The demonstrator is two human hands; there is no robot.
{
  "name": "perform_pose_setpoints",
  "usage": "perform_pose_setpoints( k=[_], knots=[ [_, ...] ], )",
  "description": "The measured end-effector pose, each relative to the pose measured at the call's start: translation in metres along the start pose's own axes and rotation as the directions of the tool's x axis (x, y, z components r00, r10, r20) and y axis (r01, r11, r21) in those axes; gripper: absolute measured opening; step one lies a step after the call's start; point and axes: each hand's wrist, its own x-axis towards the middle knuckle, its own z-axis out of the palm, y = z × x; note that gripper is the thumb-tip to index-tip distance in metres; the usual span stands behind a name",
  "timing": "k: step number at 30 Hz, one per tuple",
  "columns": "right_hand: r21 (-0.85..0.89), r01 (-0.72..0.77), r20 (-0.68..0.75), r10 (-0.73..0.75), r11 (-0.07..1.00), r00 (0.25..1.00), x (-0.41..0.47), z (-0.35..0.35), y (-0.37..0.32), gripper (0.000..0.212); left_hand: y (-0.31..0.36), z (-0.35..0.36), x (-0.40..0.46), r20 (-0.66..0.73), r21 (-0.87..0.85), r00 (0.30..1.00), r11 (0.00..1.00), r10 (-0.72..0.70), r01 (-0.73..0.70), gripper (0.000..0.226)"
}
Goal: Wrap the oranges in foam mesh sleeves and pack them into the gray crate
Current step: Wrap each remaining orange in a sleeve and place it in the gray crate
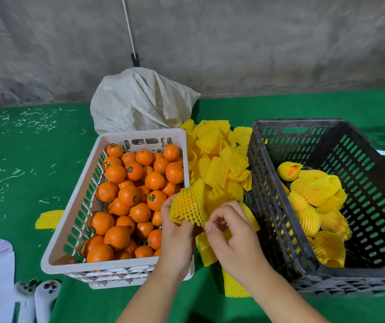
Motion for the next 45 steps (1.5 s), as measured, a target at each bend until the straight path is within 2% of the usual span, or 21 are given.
perform_pose_setpoints(
  k=[2,4,6,8,10,12,14,16,17,18,21,23,26,29,32,34,37,39,42,43,45],
  knots=[
    [0.228,-0.311,0.061,0.305,0.923,0.95,0.002,0.0,-0.003,0.046,-0.001,-0.001,-0.001,0.004,0.09,1.0,0.996,0.016,-0.017,0.053],
    [0.359,-0.564,0.244,0.509,0.743,0.826,0.006,0.001,-0.002,0.071,-0.002,-0.001,-0.006,0.108,0.324,0.992,0.941,0.068,-0.1,0.058],
    [0.407,-0.603,0.282,0.533,0.686,0.797,0.008,0.001,-0.001,0.079,-0.003,0.001,-0.012,0.293,0.509,0.952,0.829,0.086,-0.231,0.063],
    [0.469,-0.568,0.176,0.558,0.677,0.811,0.011,-0.005,0.005,0.063,0.002,-0.001,-0.009,0.434,0.588,0.9,0.744,0.04,-0.317,0.065],
    [0.567,-0.551,0.066,0.633,0.613,0.772,0.02,-0.022,0.012,0.041,0.012,-0.014,0.004,0.504,0.665,0.864,0.629,0.022,-0.404,0.06],
    [0.657,-0.512,-0.023,0.693,0.554,0.72,0.032,-0.047,0.024,0.026,0.023,-0.038,0.023,0.463,0.746,0.886,0.531,0.019,-0.402,0.044],
    [0.758,-0.408,-0.087,0.698,0.509,0.711,0.042,-0.068,0.031,0.016,0.028,-0.067,0.048,0.317,0.869,0.948,0.409,-0.03,-0.278,0.04],
    [0.853,-0.296,-0.106,0.698,0.43,0.708,0.048,-0.077,0.037,0.009,0.027,-0.096,0.073,0.122,0.991,0.987,0.063,-0.109,-0.115,0.054],
    [0.877,-0.265,-0.11,0.705,0.401,0.701,0.049,-0.076,0.04,0.01,0.025,-0.107,0.082,0.031,0.995,0.987,-0.093,-0.156,-0.046,0.064],
    [0.889,-0.24,-0.127,0.714,0.389,0.688,0.05,-0.072,0.04,0.022,0.023,-0.115,0.089,-0.023,0.986,0.978,-0.167,-0.205,-0.012,0.072],
    [0.859,-0.198,-0.235,0.707,0.473,0.667,0.05,-0.063,0.046,0.078,0.013,-0.122,0.102,-0.015,0.993,0.926,-0.113,-0.376,-0.029,0.082],
    [0.758,-0.251,-0.28,0.648,0.602,0.709,0.049,-0.058,0.05,0.089,0.006,-0.118,0.106,-0.048,0.989,0.914,-0.148,-0.404,-0.014,0.087],
    [0.487,-0.363,-0.269,0.532,0.794,0.803,0.043,-0.05,0.06,0.073,0.0,-0.109,0.11,-0.12,0.984,0.922,-0.165,-0.369,0.062,0.095],
    [0.181,-0.479,-0.066,0.497,0.859,0.865,0.04,-0.039,0.074,0.051,-0.005,-0.1,0.118,-0.122,0.991,0.924,-0.092,-0.363,0.095,0.091],
    [-0.119,-0.532,0.192,0.545,0.838,0.816,0.035,-0.021,0.09,0.05,-0.009,-0.088,0.123,-0.091,0.996,0.941,-0.04,-0.325,0.083,0.093],
    [-0.253,-0.494,0.273,0.551,0.832,0.789,0.037,-0.009,0.097,0.052,-0.011,-0.086,0.122,-0.113,0.992,0.958,-0.091,-0.265,0.092,0.093],
    [-0.385,-0.459,0.332,0.584,0.801,0.741,0.053,0.004,0.104,0.051,-0.015,-0.088,0.119,-0.104,0.973,0.977,-0.222,-0.184,0.062,0.083],
    [-0.449,-0.441,0.373,0.612,0.777,0.697,0.065,0.011,0.111,0.056,-0.014,-0.089,0.119,-0.088,0.972,0.983,-0.231,-0.159,0.05,0.075],
    [-0.438,-0.488,0.415,0.651,0.755,0.635,0.072,0.016,0.12,0.068,-0.014,-0.093,0.12,-0.1,0.965,0.988,-0.252,-0.115,0.068,0.071],
    [-0.403,-0.495,0.408,0.636,0.769,0.656,0.071,0.017,0.121,0.067,-0.014,-0.094,0.119,-0.102,0.962,0.99,-0.261,-0.094,0.075,0.069],
    [-0.302,-0.494,0.328,0.575,0.815,0.749,0.067,0.018,0.122,0.057,-0.014,-0.097,0.119,-0.109,0.957,0.992,-0.276,-0.059,0.089,0.066]
  ],
)
